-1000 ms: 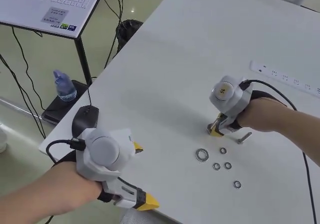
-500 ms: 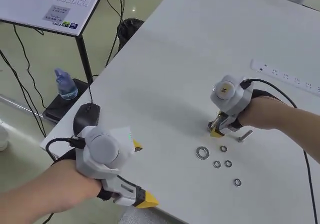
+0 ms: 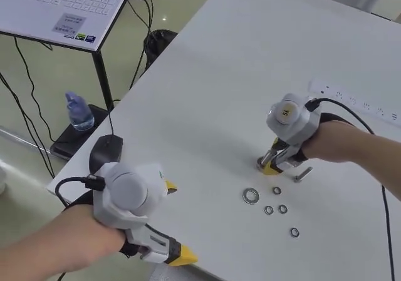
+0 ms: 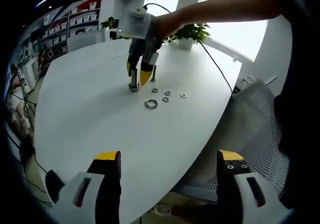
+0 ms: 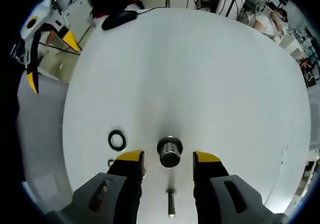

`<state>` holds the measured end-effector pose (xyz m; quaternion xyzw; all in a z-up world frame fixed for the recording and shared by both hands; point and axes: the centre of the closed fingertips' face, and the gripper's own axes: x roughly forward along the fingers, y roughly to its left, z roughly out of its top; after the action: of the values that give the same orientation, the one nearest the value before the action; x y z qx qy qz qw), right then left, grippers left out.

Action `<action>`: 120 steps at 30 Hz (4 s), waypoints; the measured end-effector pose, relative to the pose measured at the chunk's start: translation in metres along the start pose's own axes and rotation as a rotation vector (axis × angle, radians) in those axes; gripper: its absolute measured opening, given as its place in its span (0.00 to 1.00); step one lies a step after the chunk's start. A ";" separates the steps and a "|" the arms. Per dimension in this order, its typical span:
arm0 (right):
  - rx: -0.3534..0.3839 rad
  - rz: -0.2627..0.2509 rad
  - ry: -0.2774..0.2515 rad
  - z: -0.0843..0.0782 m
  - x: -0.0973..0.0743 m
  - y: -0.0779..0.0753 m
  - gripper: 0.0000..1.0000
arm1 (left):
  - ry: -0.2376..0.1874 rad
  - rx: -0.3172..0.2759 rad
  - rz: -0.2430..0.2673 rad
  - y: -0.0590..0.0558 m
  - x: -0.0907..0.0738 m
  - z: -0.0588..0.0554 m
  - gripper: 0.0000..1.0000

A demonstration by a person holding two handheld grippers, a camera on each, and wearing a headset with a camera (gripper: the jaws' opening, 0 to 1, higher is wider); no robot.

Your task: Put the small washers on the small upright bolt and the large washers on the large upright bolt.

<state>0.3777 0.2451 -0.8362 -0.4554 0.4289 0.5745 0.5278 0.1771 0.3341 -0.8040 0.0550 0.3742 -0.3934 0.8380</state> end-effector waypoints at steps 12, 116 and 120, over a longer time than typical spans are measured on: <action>-0.024 0.003 -0.052 0.002 -0.036 0.009 0.40 | -0.025 -0.002 0.028 0.003 -0.007 0.011 0.80; -0.069 0.001 -0.059 0.002 0.044 0.071 0.36 | -0.137 0.034 0.022 0.002 -0.001 0.042 0.93; -0.068 0.003 -0.060 0.001 0.044 0.070 0.36 | -0.128 0.034 0.014 0.002 0.000 0.040 0.91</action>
<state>0.3066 0.2505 -0.8785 -0.4551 0.3936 0.6029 0.5238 0.2016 0.3198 -0.7753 0.0465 0.3126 -0.3967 0.8619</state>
